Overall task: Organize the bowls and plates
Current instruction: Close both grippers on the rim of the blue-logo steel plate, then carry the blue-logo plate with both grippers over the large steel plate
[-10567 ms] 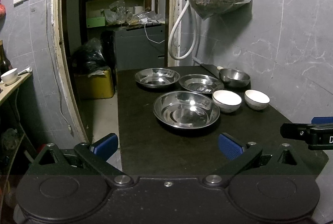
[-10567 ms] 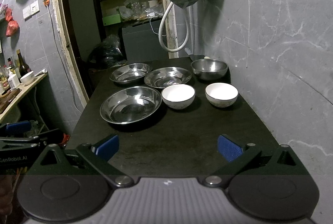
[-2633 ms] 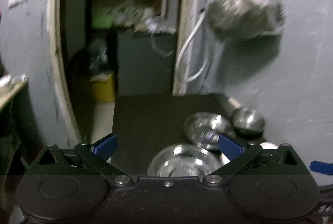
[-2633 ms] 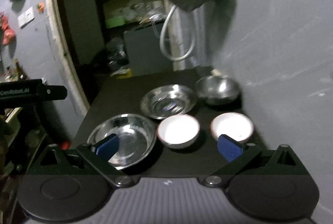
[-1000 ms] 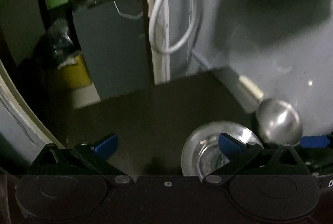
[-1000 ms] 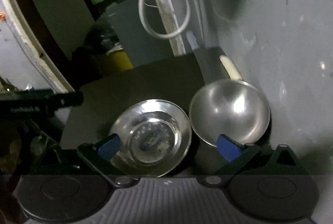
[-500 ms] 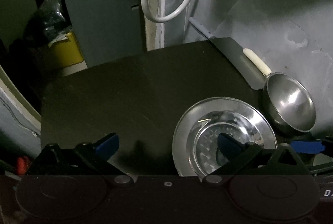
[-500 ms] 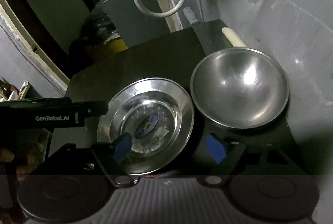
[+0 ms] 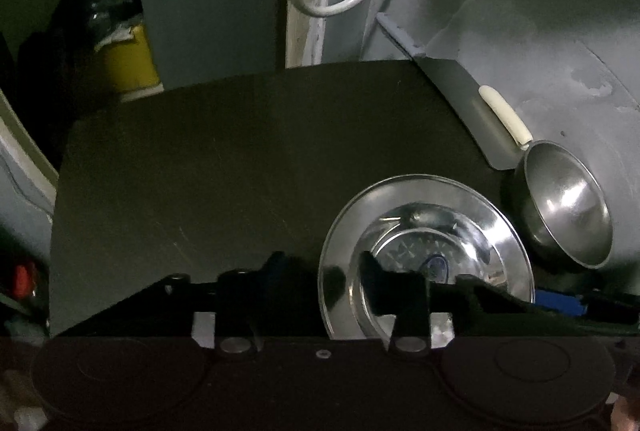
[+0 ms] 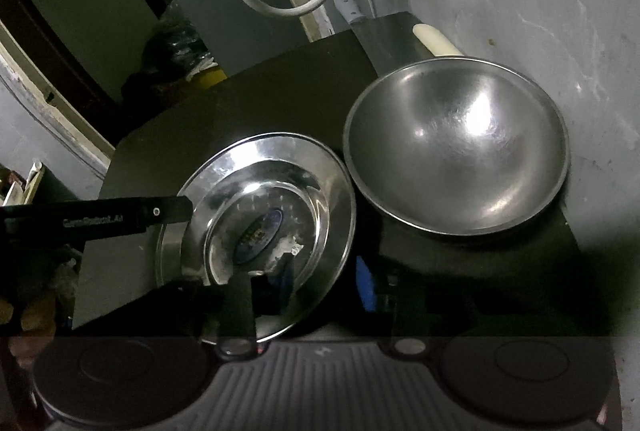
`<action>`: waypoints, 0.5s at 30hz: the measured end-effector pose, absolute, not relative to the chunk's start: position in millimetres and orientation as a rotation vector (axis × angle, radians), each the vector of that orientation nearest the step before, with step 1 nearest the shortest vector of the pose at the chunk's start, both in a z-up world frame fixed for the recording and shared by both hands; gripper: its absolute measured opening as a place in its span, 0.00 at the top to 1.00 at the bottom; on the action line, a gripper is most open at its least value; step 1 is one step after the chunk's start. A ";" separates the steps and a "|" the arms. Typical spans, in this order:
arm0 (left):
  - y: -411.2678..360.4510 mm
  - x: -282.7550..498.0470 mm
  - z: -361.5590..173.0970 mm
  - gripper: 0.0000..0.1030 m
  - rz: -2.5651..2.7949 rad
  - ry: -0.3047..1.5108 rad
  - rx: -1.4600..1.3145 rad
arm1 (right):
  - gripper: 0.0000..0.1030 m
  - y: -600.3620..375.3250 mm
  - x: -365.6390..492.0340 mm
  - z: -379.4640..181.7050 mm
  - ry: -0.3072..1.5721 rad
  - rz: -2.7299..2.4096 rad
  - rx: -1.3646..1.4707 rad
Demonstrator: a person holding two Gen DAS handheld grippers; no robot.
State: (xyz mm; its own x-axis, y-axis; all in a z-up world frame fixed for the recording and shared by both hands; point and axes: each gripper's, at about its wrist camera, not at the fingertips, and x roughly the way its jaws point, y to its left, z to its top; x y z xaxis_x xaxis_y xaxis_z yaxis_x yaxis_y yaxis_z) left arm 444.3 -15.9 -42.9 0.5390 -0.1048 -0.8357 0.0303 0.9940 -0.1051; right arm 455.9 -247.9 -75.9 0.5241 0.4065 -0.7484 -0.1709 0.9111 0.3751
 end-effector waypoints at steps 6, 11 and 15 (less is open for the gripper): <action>-16.0 443.8 -45.9 0.80 -0.078 1.007 -0.107 | 0.76 -248.0 455.6 -78.7 0.945 0.360 0.278; -11.5 437.8 -39.1 0.80 -0.060 0.980 -0.127 | 0.76 -245.7 454.5 -75.5 0.927 0.376 0.278; -5.9 430.9 -28.1 0.80 -0.056 0.943 -0.142 | 0.76 -241.8 450.4 -65.1 0.884 0.388 0.265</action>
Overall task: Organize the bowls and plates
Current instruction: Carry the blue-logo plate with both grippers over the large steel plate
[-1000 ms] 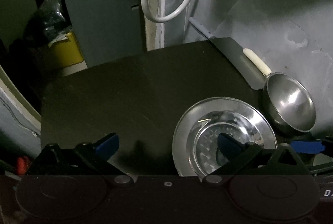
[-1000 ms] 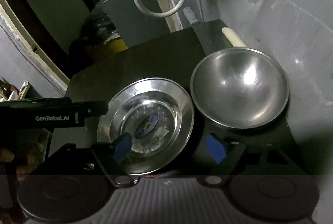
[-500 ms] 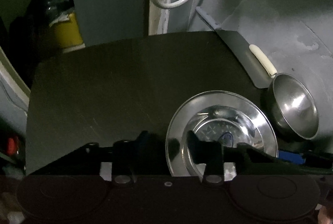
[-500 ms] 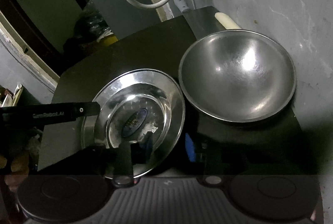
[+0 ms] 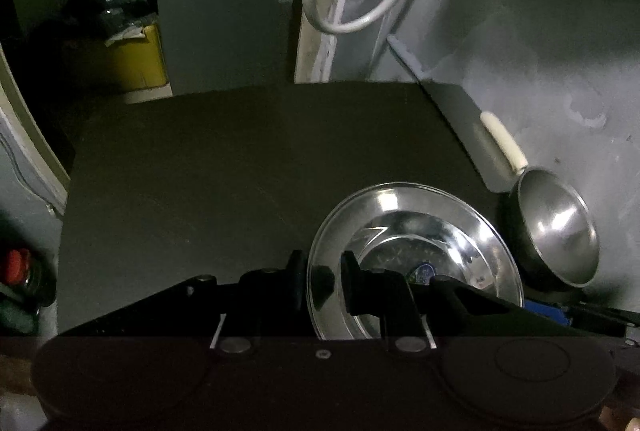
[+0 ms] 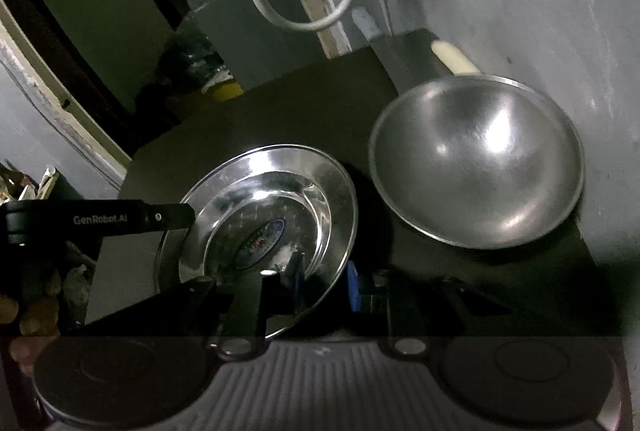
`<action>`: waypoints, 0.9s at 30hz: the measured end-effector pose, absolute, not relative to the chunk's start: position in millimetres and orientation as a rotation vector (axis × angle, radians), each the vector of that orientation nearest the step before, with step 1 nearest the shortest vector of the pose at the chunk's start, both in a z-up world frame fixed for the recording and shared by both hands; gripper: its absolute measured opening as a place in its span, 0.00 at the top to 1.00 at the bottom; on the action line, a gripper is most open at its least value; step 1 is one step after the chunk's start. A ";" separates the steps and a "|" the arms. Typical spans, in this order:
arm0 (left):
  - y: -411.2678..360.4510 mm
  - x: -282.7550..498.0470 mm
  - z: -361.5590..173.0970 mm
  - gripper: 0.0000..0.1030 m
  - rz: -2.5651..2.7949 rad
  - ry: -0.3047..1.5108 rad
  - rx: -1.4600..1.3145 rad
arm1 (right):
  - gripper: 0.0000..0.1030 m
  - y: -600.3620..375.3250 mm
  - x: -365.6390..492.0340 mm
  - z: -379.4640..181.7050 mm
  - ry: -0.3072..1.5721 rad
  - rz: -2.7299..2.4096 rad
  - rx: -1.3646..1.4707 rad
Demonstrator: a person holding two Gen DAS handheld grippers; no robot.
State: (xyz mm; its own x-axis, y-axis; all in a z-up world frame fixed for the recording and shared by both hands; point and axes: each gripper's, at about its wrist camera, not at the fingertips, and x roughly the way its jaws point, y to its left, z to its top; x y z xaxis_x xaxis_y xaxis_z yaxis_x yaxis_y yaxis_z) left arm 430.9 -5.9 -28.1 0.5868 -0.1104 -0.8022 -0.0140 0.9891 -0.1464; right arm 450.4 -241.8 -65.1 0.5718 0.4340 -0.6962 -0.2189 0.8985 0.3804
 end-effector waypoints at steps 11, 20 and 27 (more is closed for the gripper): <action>12.6 387.3 14.1 0.80 -0.073 0.835 -0.180 | 0.76 -231.3 413.8 -21.5 0.783 0.402 0.237; 32.1 341.8 20.1 0.80 -0.063 0.824 -0.216 | 0.76 -216.0 369.3 -9.8 0.779 0.414 0.221; 37.0 309.3 13.5 0.80 -0.032 0.844 -0.190 | 0.76 -202.4 336.2 -14.3 0.796 0.434 0.195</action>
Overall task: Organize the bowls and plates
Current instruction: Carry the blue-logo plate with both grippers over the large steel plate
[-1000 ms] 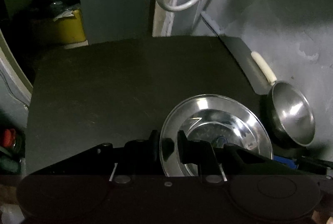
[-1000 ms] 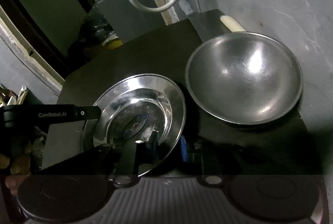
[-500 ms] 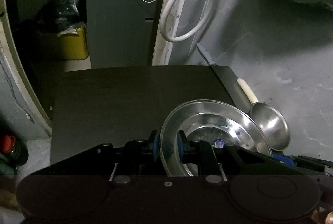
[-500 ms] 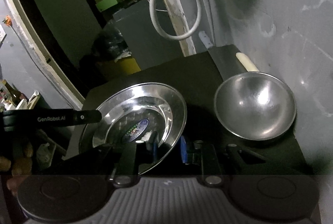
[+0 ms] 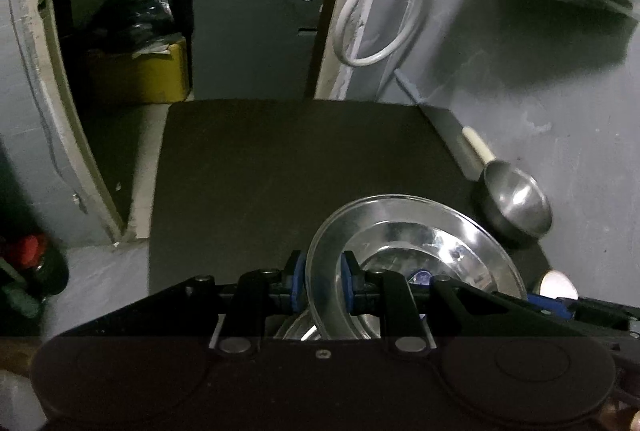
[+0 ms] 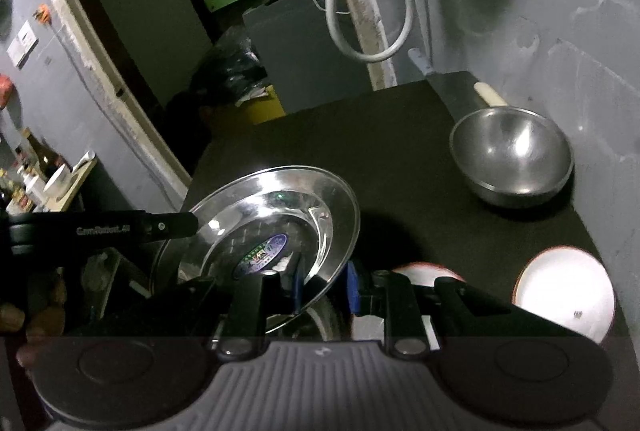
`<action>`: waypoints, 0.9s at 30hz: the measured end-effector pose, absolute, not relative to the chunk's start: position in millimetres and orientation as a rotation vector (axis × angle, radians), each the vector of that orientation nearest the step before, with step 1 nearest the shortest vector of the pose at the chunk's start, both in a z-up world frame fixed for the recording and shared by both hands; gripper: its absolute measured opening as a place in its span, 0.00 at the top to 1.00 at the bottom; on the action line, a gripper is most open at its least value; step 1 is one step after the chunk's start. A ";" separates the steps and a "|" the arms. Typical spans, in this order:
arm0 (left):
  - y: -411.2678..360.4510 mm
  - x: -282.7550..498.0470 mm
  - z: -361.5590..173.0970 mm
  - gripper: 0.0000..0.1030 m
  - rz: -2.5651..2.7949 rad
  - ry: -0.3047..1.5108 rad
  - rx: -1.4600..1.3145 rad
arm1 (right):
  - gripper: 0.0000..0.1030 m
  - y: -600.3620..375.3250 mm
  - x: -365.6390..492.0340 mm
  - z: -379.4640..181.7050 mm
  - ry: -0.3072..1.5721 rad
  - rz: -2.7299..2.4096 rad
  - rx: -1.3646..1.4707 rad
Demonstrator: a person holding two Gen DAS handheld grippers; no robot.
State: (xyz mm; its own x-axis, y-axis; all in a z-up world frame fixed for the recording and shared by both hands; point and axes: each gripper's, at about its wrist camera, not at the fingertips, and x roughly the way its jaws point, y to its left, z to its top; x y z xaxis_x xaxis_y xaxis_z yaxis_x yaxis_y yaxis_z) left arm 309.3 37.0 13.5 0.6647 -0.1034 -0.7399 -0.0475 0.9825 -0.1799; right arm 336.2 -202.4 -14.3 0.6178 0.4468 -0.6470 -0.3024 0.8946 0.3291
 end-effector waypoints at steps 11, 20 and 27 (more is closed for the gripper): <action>37.9 266.9 2.2 0.80 0.032 0.864 -0.138 | 0.76 -187.7 300.1 -25.1 0.823 0.449 0.161; 35.0 256.5 -13.3 0.80 0.045 0.900 -0.105 | 0.75 -186.1 287.4 -37.7 0.855 0.451 0.145; 27.6 253.7 -20.8 0.80 0.069 0.920 -0.073 | 0.75 -184.4 286.2 -44.0 0.874 0.463 0.129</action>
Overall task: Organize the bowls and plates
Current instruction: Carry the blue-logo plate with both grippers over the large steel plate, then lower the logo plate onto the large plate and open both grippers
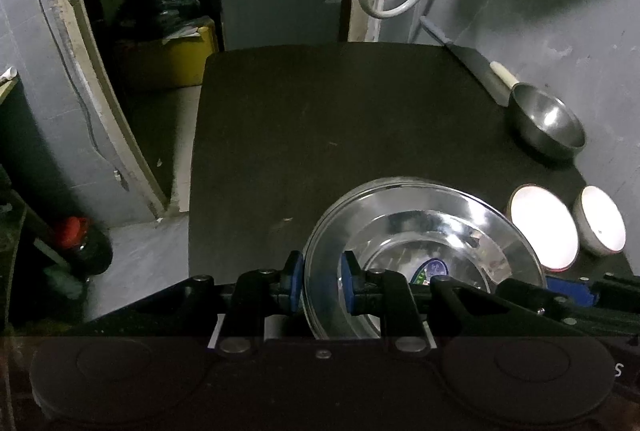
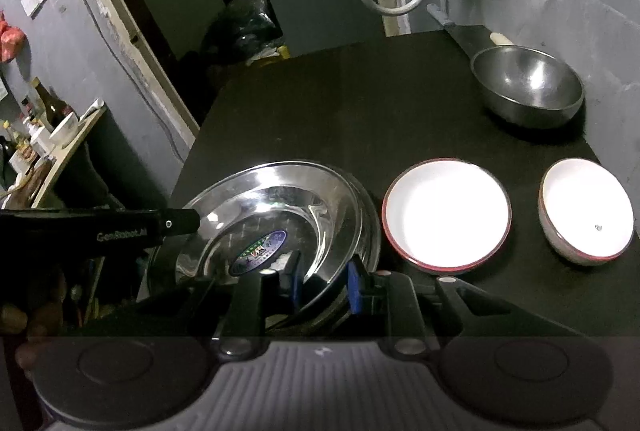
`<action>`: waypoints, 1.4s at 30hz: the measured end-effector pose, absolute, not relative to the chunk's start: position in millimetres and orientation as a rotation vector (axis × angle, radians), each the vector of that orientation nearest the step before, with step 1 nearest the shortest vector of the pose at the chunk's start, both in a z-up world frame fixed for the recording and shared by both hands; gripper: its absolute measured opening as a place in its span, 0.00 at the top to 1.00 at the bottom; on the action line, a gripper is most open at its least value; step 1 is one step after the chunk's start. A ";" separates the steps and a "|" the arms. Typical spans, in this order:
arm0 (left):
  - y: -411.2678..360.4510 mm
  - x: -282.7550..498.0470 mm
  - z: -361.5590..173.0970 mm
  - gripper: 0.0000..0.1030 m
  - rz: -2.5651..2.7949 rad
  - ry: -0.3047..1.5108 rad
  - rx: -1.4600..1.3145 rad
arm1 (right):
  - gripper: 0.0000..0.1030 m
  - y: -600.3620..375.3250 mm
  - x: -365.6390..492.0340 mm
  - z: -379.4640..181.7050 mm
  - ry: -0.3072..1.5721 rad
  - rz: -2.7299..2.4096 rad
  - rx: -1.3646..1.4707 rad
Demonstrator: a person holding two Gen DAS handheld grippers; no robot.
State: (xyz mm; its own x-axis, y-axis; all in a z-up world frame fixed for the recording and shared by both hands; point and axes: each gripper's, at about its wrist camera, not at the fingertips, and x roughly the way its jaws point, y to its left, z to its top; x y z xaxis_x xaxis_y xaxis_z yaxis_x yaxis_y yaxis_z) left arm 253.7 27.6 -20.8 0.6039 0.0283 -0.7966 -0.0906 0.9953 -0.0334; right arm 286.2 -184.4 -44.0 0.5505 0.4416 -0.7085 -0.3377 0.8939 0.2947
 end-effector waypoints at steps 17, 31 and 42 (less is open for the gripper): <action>18.0 258.5 -35.1 0.75 0.142 0.940 -0.031 | 0.71 -172.0 291.3 -55.7 0.849 0.471 0.070; 23.2 246.5 -20.5 0.33 0.131 0.875 -0.061 | 0.39 -176.9 287.4 -46.2 0.801 0.416 0.075; 35.3 216.4 -4.9 0.04 0.104 0.763 -0.144 | 0.05 -192.1 250.4 -22.1 0.717 0.312 0.059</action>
